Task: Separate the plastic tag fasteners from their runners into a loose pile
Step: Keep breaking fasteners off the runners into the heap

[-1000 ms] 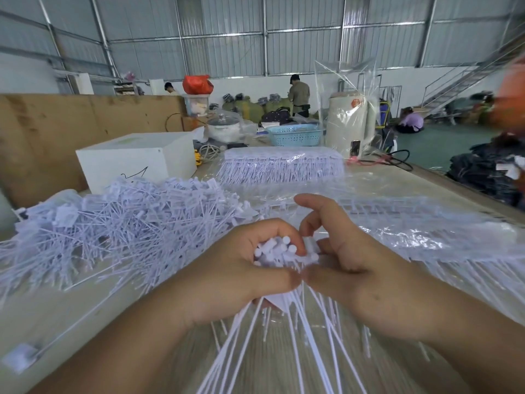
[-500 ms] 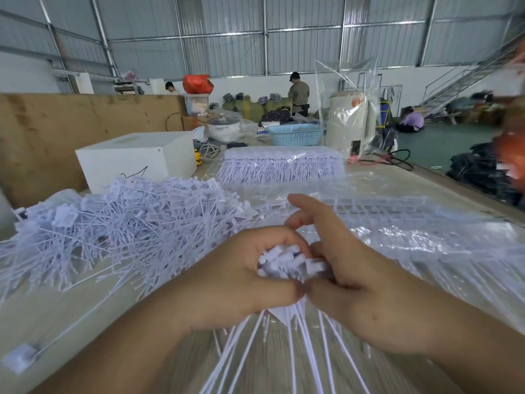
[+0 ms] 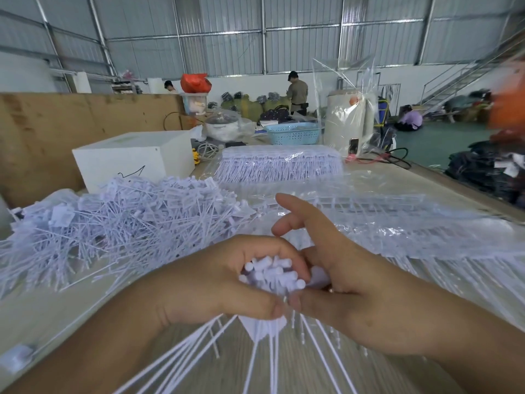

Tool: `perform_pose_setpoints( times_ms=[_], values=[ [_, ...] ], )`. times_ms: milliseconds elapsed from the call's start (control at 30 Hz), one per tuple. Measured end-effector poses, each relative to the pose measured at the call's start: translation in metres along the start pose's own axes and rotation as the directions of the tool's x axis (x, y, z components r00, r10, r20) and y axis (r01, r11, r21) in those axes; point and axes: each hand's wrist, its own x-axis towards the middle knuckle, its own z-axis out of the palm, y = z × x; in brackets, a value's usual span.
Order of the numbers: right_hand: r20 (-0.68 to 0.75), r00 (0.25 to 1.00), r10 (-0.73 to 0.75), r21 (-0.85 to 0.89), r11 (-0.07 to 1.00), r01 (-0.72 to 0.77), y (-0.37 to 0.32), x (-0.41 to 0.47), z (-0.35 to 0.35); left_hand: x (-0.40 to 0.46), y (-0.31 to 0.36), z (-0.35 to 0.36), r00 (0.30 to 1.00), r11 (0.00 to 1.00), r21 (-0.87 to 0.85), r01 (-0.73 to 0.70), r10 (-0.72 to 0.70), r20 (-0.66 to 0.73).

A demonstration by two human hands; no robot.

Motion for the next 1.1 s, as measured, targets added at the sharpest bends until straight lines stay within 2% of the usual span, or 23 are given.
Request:
perform_pose_setpoints(
  times_ms=[100,200,333,433,600,733,833,1000,1100],
  values=[
    [-0.038,0.999,0.001,-0.003,1.000,-0.001,-0.005,0.003,0.004,0.000,0.001,-0.006,0.995,0.994,-0.105,0.008,0.002,0.101],
    [-0.057,0.998,0.012,0.083,0.996,-0.008,-0.008,0.005,0.008,0.000,-0.001,-0.010,0.993,0.994,-0.108,0.003,0.010,0.116],
    [-0.205,0.978,0.030,0.115,0.993,-0.007,-0.004,0.010,0.008,0.001,-0.002,-0.010,0.998,0.988,-0.152,-0.028,0.036,0.052],
    [-0.288,0.949,0.127,0.101,0.990,-0.102,0.001,0.012,0.009,0.005,-0.004,-0.004,0.998,0.990,-0.131,-0.056,0.052,-0.039],
    [-0.253,0.936,0.243,0.210,0.959,-0.192,0.002,0.015,0.011,0.006,-0.003,-0.003,0.994,0.983,-0.162,-0.087,0.074,-0.082],
    [-0.135,0.966,0.219,0.422,0.895,-0.144,0.001,0.018,0.013,0.008,-0.001,0.000,0.988,0.966,-0.226,-0.123,0.097,-0.120],
    [-0.124,0.961,0.245,0.514,0.845,-0.149,0.004,0.019,0.013,0.010,-0.001,0.005,0.981,0.969,-0.211,-0.128,0.093,-0.171],
    [-0.124,0.957,0.261,0.575,0.805,-0.145,0.009,0.021,0.013,0.012,-0.003,0.013,0.962,0.968,-0.199,-0.151,0.098,-0.254],
    [-0.156,0.948,0.279,0.535,0.830,-0.157,0.009,0.020,0.014,0.013,-0.003,0.015,0.957,0.967,-0.196,-0.162,0.105,-0.271]
  ],
)
